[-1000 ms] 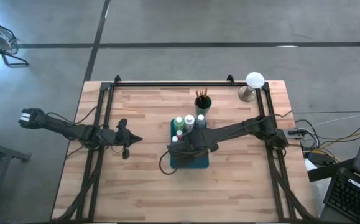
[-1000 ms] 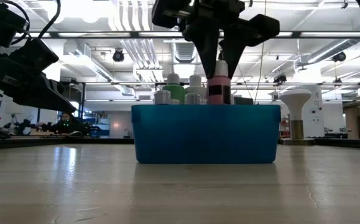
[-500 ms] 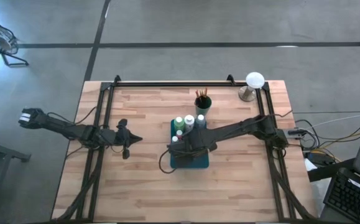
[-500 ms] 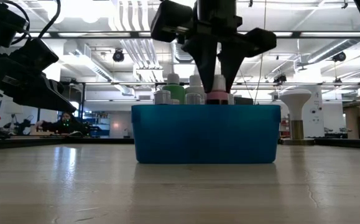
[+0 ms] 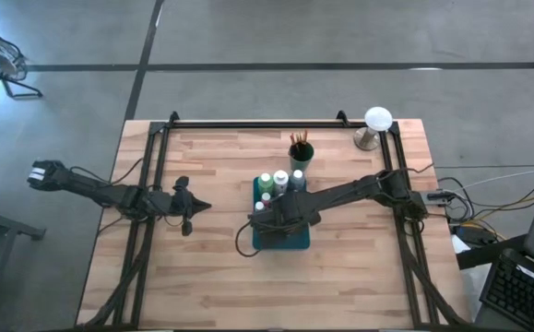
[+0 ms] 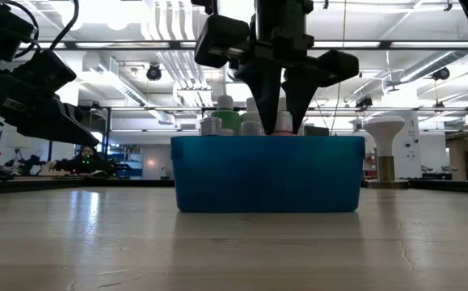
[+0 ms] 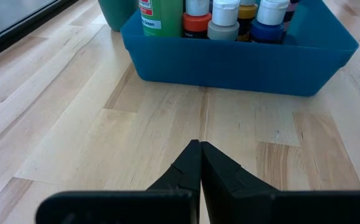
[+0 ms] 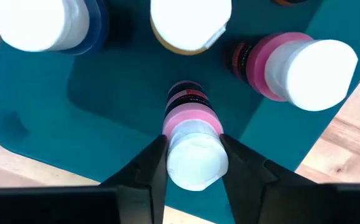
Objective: Pick & Place Paint Supplies
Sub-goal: Put the small light pink paint bottle into the blue bin
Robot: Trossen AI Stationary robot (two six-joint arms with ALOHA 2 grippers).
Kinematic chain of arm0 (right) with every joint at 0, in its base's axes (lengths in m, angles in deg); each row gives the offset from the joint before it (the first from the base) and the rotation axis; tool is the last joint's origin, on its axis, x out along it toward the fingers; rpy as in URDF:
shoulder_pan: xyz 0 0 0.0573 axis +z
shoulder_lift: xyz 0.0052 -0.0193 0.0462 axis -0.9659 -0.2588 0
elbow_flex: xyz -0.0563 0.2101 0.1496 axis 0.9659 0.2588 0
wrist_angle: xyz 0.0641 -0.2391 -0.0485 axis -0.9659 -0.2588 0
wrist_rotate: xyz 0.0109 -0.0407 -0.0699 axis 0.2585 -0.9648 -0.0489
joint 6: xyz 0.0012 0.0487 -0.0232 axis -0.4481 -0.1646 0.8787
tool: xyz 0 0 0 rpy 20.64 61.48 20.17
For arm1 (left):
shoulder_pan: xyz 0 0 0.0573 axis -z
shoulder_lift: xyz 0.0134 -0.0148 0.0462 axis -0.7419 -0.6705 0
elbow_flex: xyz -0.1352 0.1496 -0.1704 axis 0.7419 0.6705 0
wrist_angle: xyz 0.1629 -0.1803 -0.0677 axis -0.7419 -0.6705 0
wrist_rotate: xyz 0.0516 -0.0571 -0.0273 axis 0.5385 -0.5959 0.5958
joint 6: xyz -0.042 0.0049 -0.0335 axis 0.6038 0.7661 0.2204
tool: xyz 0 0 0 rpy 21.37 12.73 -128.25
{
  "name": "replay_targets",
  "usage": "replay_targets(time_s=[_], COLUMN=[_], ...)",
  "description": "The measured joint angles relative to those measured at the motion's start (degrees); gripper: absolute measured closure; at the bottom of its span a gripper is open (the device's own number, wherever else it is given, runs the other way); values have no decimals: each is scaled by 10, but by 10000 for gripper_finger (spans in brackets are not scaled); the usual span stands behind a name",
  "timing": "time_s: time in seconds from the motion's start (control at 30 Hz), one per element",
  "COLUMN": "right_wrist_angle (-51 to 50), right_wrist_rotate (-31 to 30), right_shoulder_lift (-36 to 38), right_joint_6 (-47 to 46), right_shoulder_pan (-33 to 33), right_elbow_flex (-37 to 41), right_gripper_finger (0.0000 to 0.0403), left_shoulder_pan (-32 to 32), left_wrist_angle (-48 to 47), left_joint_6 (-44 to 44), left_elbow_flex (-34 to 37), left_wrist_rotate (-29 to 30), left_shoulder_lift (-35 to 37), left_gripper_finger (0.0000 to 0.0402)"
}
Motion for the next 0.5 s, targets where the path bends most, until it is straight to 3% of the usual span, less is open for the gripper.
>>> replay_targets(time_s=[0.27, 0.5], right_wrist_angle=[2, -1], right_wrist_rotate=[0, 0], right_shoulder_lift=[0, 0], right_joint_6=[0, -1], right_shoulder_pan=[0, 0], right_elbow_flex=[-2, -2], right_gripper_finger=[258, 265], left_shoulder_pan=[0, 0], left_wrist_angle=[0, 0], left_joint_6=[0, 0], left_elbow_flex=[0, 0], left_wrist_rotate=[0, 0], left_shoulder_lift=[0, 0], left_gripper_finger=[394, 394])
